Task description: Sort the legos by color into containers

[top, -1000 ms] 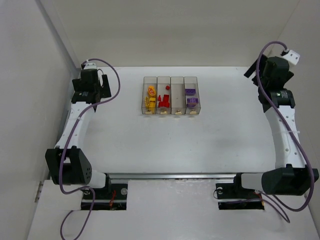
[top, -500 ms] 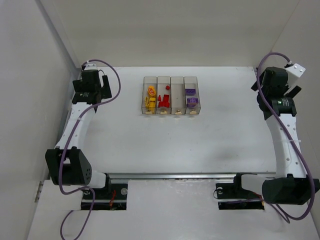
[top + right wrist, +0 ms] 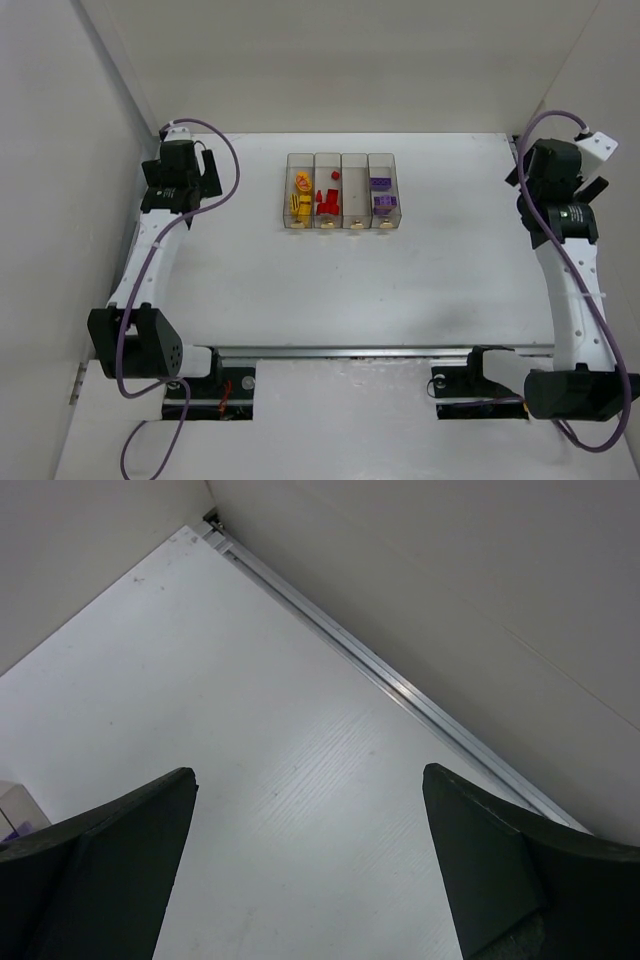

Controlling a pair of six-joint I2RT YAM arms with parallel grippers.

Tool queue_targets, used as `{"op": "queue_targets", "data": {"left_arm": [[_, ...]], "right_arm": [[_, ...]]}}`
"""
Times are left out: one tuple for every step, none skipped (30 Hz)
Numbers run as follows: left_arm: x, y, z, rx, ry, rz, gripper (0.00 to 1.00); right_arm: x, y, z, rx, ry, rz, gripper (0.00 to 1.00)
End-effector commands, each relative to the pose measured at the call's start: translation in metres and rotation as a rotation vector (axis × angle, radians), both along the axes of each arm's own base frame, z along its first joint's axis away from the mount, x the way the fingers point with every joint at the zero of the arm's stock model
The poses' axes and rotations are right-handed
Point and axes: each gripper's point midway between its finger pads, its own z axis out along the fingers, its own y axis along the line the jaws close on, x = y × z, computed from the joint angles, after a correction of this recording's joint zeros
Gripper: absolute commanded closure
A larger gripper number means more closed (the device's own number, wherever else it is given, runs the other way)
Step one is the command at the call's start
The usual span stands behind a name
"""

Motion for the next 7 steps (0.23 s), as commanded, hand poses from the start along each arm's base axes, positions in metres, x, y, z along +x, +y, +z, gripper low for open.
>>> {"op": "queue_targets", "data": {"left_arm": [[-0.007, 0.000, 0.011, -0.008, -0.040, 0.013, 0.03], [-0.007, 0.000, 0.011, -0.008, -0.040, 0.013, 0.03], [-0.007, 0.000, 0.011, -0.008, -0.040, 0.013, 0.03], [-0.007, 0.000, 0.011, -0.008, -0.040, 0.013, 0.03], [-0.006, -0.001, 0.011, -0.013, -0.040, 0.005, 0.03], [-0.006, -0.001, 0.011, -0.013, -0.040, 0.005, 0.03], [-0.008, -0.001, 0.007, -0.013, -0.031, 0.005, 0.03]], "right_arm": [[-0.009, -0.004, 0.012, -0.014, -0.037, -0.022, 0.00], [-0.009, -0.004, 0.012, -0.014, -0.037, -0.022, 0.00], [-0.011, -0.003, 0.015, -0.014, -0.047, -0.022, 0.00], [-0.013, -0.003, 0.015, -0.008, -0.055, -0.025, 0.00], [-0.017, -0.006, 0.011, -0.006, -0.057, -0.051, 0.00], [-0.018, -0.007, 0.013, -0.002, -0.085, -0.065, 0.00], [-0.020, -0.007, 0.021, -0.003, -0.134, -0.066, 0.00]]}}
